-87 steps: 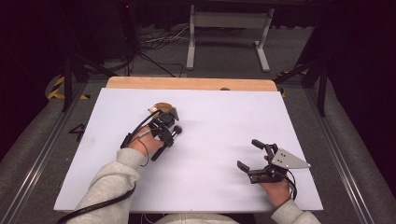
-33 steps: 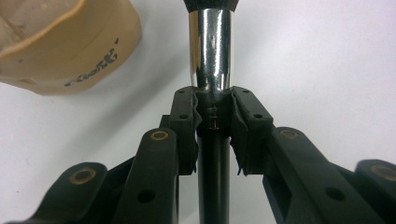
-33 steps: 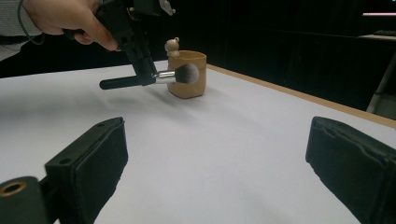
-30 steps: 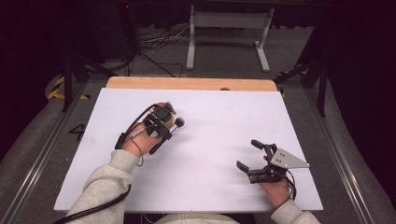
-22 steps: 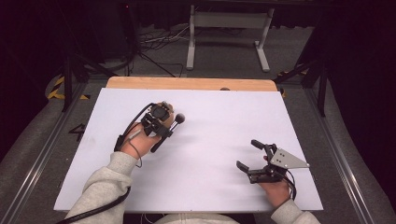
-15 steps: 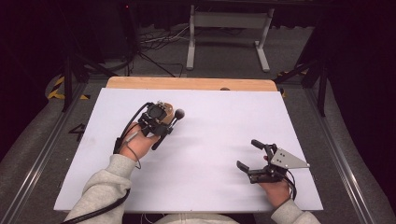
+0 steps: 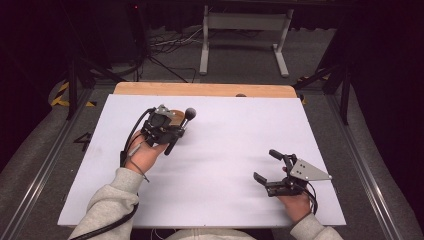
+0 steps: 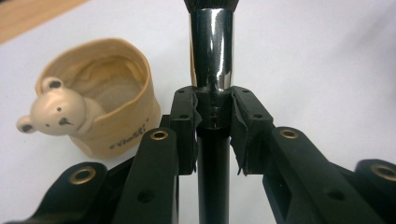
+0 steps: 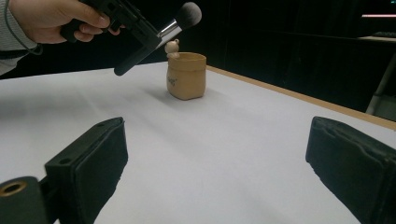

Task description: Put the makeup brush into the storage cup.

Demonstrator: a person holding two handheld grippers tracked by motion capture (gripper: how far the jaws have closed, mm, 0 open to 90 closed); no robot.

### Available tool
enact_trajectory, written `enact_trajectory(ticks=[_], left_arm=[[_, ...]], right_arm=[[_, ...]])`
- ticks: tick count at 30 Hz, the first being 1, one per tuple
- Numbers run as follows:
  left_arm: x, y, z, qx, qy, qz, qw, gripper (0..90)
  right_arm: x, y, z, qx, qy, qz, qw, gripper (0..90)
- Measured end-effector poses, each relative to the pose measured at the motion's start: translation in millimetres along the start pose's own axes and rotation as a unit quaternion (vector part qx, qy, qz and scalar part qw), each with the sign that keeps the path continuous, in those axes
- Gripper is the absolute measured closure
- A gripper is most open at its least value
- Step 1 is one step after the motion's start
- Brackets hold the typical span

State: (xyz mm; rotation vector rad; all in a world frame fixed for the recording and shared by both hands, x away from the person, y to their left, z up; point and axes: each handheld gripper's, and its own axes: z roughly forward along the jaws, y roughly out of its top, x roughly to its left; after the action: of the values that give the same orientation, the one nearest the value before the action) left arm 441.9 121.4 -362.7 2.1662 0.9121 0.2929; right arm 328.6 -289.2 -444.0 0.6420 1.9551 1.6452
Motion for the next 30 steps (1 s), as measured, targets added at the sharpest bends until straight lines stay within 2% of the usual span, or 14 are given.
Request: enact_trajectory(ticks=[2,4,7,11,12,13,14,15,16,19,22,24,25,30], left_arm=[[0.3,-0.7,-0.3,-0.005,-0.005,-0.003,1.0,72.8],[0.1,-1.6,-1.3,-0.015,-0.002,0.004,0.9999,72.8],[0.9,-2.9,-4.1,-0.04,-0.004,0.006,0.9992,72.8],[1.5,-6.0,-8.4,-0.082,-0.006,0.009,0.9966,72.8],[1.5,-6.0,-8.4,-0.082,-0.006,0.009,0.9966,72.8],[2.9,-6.7,-9.8,-0.09,-0.009,0.011,0.9958,72.8],[3.5,-7.8,-10.8,-0.1,-0.016,0.005,0.9948,72.7],[5.4,-8.9,-11.7,-0.114,-0.028,0.005,0.9931,72.7],[5.4,-8.9,-11.7,-0.114,-0.028,0.005,0.9931,72.8],[8.7,-10.2,-12.8,-0.129,-0.033,0.002,0.9911,72.8],[11.8,-11.9,-15.5,-0.154,-0.037,0.001,0.9874,72.8],[13.1,-13.0,-17.1,-0.165,-0.04,0.005,0.9854,72.8],[13.1,-13.0,-17.1,-0.165,-0.04,0.005,0.9854,72.8],[14.9,-14.3,-17.9,-0.193,-0.046,0.014,0.9801,72.8]], right_arm=[[-0.1,0.0,0.0,-0.001,0.0,-0.001,1.0,5.8],[0.0,0.1,0.0,-0.001,0.0,-0.001,1.0,5.8],[0.0,0.1,-0.2,-0.002,0.0,0.001,1.0,5.8],[0.0,0.2,-0.2,-0.001,-0.001,-0.001,1.0,5.8],[0.0,0.2,-0.2,-0.001,-0.001,-0.001,1.0,5.8],[0.1,0.2,-0.2,-0.001,-0.001,0.0,1.0,5.8],[0.1,0.1,-0.2,-0.002,-0.001,0.0,1.0,5.8],[0.0,0.1,-0.2,-0.002,0.0,0.001,1.0,5.8],[0.0,0.1,-0.3,-0.002,0.0,0.001,1.0,5.8],[0.1,-0.1,-0.1,-0.001,-0.001,0.001,1.0,5.8],[0.1,-0.2,-0.1,-0.001,-0.001,0.002,1.0,5.8],[-0.2,-0.3,-0.1,0.0,0.0,0.001,1.0,5.8],[-0.2,-0.3,-0.1,0.0,0.0,0.001,1.0,5.8],[0.1,-0.3,0.1,0.0,-0.001,0.002,1.0,5.8]])
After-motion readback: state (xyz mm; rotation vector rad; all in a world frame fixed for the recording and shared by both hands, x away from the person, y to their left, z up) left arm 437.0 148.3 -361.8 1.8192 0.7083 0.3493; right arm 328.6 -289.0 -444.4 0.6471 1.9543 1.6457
